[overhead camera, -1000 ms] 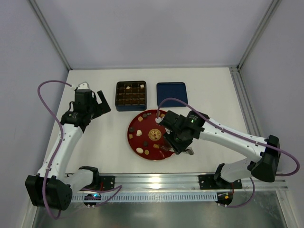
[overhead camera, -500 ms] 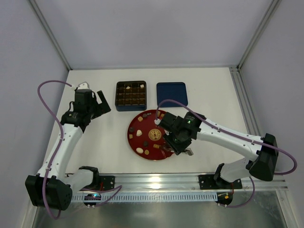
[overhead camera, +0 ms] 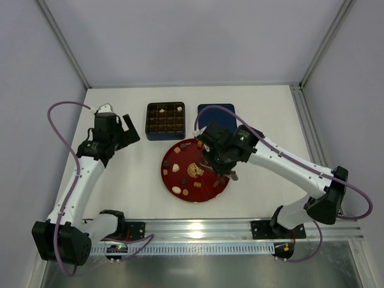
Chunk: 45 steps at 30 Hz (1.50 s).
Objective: Pack the chocolate
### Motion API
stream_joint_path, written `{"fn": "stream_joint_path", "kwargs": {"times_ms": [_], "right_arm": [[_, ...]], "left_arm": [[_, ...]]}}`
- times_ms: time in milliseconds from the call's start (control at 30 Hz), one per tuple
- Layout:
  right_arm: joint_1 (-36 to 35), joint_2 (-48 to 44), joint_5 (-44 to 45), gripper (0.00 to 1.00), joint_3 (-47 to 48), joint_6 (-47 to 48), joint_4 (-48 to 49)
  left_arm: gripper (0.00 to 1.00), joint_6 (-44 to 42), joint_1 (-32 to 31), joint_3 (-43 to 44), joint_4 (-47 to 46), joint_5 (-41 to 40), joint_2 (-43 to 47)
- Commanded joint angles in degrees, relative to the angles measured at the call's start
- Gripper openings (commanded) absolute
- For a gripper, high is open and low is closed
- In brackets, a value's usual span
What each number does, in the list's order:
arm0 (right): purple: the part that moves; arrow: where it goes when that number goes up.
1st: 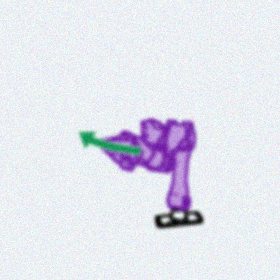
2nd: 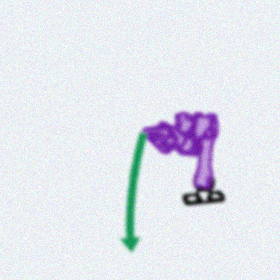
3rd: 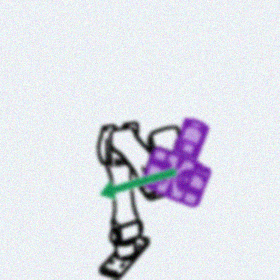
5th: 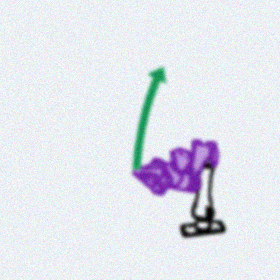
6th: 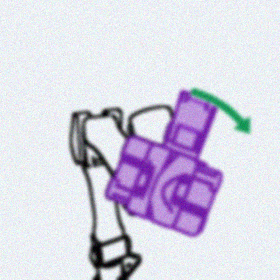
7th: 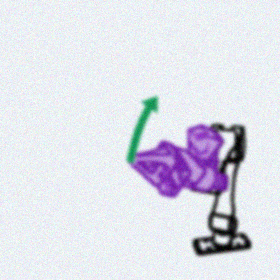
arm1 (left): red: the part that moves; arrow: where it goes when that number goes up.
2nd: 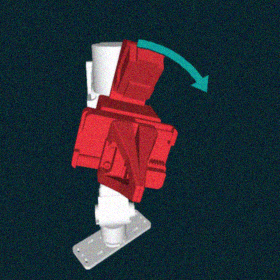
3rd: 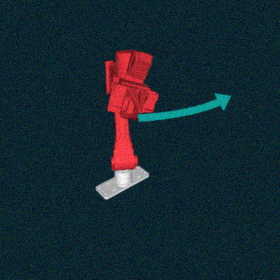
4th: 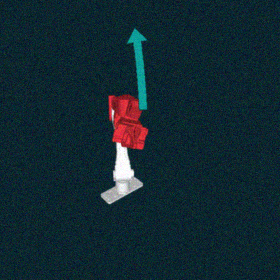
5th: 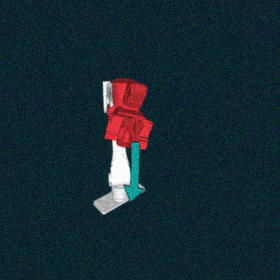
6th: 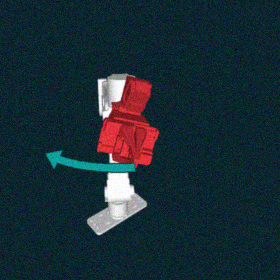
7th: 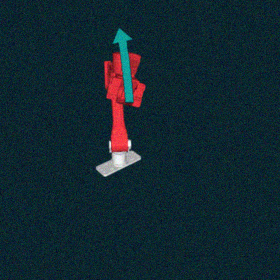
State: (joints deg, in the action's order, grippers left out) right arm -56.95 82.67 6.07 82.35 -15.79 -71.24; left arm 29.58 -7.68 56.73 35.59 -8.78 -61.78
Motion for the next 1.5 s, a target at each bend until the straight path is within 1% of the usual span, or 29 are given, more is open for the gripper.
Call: {"fn": "stream_joint_path", "kwargs": {"times_ms": [0,233,267,333,367,433,467,567,700,933,1167,1467], "right_arm": [[3.68,1.43,2.63,0.27,8.34,2.86,1.01],[9.83,11.97,0.62,0.27,23.89,6.38,9.27],[10.36,15.29,0.09,0.27,28.35,6.65,9.71],[11.42,21.18,-0.44,0.27,33.21,7.52,10.16],[11.68,23.39,-0.96,0.27,38.19,7.7,10.16],[12.3,26.91,-1.58,0.28,42.88,8.32,10.16],[12.56,30.67,-1.76,0.27,46.99,8.32,10.25],[13.0,35.44,-2.29,0.28,52.81,8.32,11.12],[13.0,39.31,-3.34,0.28,50.46,7.97,18.05],[13.0,42.21,-3.87,0.28,46.42,6.65,26.85],[13.0,45.29,-3.08,0.28,46.06,6.04,29.32],[13.0,46.44,-1.85,0.28,44.04,5.42,30.64]], "left_arm": [[1.0,-0.05,0.48,-0.04,-1.49,0.25,0.26],[1.0,-0.05,0.48,-0.04,-1.49,0.51,0.08],[1.0,-0.05,0.48,-0.04,-1.58,0.6,0.17],[1.0,-0.05,0.48,-0.04,-1.58,0.86,-0.01],[1.0,-0.05,0.48,-0.04,-1.67,0.87,-0.01],[1.0,-0.05,0.48,-0.04,-1.58,0.78,0.08],[1.0,-0.05,0.48,-0.13,-1.58,0.78,0.08],[1.0,-0.05,0.48,-0.04,-1.58,0.6,-0.1],[1.0,-0.05,0.39,-0.04,-1.58,0.69,0.08],[1.0,-0.05,0.48,-0.13,-1.67,0.95,-0.1],[1.0,-0.05,0.47,-0.22,-1.67,0.86,0.08],[1.0,-0.05,0.48,-0.22,-1.76,0.95,0.17]]}}
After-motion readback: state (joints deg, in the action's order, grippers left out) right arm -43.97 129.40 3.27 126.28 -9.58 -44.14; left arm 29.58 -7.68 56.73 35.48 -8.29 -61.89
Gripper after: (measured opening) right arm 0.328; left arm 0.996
